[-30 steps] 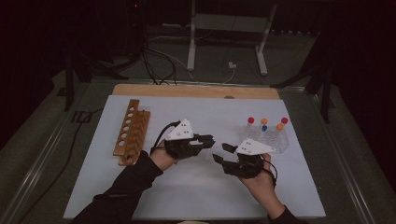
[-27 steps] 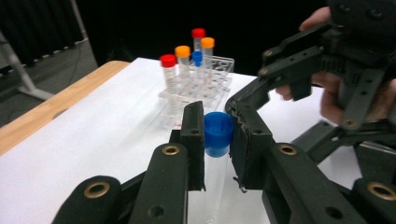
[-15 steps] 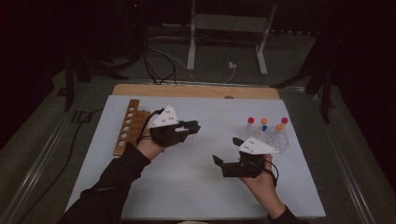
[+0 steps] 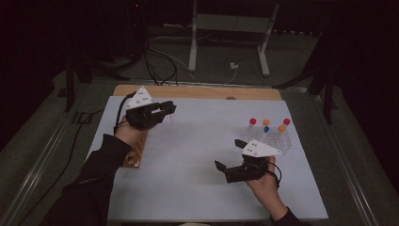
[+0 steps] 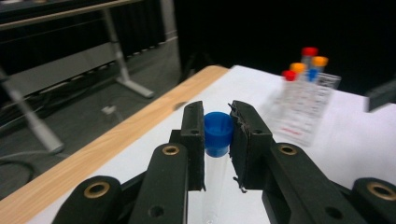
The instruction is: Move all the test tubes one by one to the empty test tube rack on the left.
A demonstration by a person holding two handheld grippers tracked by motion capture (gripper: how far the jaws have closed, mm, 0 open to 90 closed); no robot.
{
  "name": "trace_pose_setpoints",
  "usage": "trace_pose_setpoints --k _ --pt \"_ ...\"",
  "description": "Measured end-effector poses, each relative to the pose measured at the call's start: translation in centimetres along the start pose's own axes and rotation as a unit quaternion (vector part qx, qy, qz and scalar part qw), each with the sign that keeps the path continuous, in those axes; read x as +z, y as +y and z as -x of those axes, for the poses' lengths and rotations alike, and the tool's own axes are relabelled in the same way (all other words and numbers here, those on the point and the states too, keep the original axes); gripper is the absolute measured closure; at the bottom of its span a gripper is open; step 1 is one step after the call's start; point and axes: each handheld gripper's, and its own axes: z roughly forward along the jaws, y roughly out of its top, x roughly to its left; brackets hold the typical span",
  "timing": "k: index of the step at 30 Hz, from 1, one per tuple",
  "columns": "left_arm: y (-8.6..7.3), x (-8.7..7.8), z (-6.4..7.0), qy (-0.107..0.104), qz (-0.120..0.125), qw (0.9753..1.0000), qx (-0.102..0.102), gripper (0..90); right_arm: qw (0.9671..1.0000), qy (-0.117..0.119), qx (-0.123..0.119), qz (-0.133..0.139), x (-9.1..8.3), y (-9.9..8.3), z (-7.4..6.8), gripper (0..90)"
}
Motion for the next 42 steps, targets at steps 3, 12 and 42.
trace_pose_setpoints --k 3,12,42 --pt "-0.3 -0.4 -1.1 0.017 -0.009 0.9998 -0.004 77.3 1.0 -0.001 -0.006 0.001 0.1 0.0 0.0 0.0" --pt "-0.7 -1.9 -4.2 0.062 0.003 0.9978 -0.021 77.3 0.9999 0.003 -0.015 0.004 0.1 0.0 -0.1 0.0" --pt "-5.9 -2.9 -11.2 0.177 -0.019 0.9798 -0.091 77.3 0.9998 0.001 -0.021 0.005 0.0 -0.2 -0.1 0.0"
